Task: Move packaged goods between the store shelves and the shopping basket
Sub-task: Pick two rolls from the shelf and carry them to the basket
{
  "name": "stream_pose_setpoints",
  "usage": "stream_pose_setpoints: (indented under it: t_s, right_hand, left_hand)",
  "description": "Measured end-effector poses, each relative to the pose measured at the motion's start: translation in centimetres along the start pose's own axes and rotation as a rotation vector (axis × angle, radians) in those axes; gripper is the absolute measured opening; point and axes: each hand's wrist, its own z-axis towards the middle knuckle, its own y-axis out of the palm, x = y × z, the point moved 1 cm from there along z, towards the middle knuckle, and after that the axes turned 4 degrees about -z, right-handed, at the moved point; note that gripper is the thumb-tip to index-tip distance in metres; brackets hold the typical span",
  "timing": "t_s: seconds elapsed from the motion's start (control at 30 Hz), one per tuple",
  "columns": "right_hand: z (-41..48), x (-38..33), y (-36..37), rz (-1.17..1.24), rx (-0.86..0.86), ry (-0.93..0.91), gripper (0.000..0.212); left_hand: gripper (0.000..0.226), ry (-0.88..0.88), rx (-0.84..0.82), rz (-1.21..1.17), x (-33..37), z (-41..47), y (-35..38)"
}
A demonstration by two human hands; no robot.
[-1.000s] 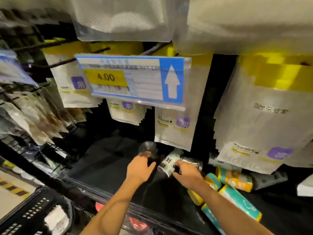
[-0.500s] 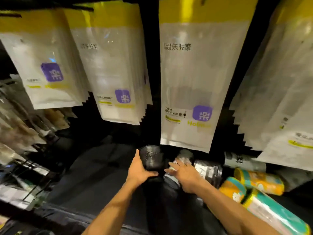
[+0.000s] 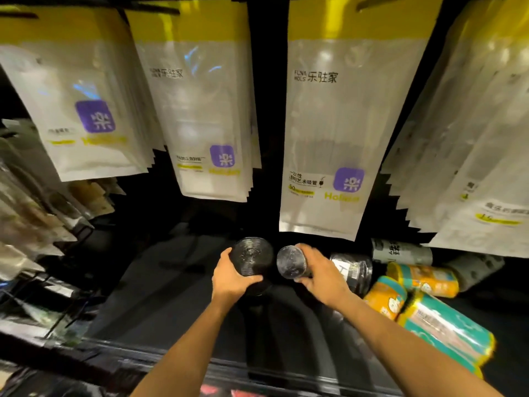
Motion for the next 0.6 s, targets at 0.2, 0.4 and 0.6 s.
stream_pose_setpoints:
  t_s: [0.2,0.4,0.6]
  right_hand:
    - [-1.6,-5.0,-1.5,0.277,0.058,0.079,0.066]
    - [-1.9,-11.1,-1.6,0.351,-0.003,0.009,0.062]
    - [-2.9,-17.5,0.6,0.413,-0.153,-0.132,0.069]
  left_hand:
    - [0.108,-0.037,0.041,-0.025,0.6,-3.0,-5.7]
    - [0.104,-0.062,0.17,-0.007,-0.3,-7.0,-11.9]
    - [0.106,-0.143,0.353,-0.008,-2.6,-13.0,-17.5]
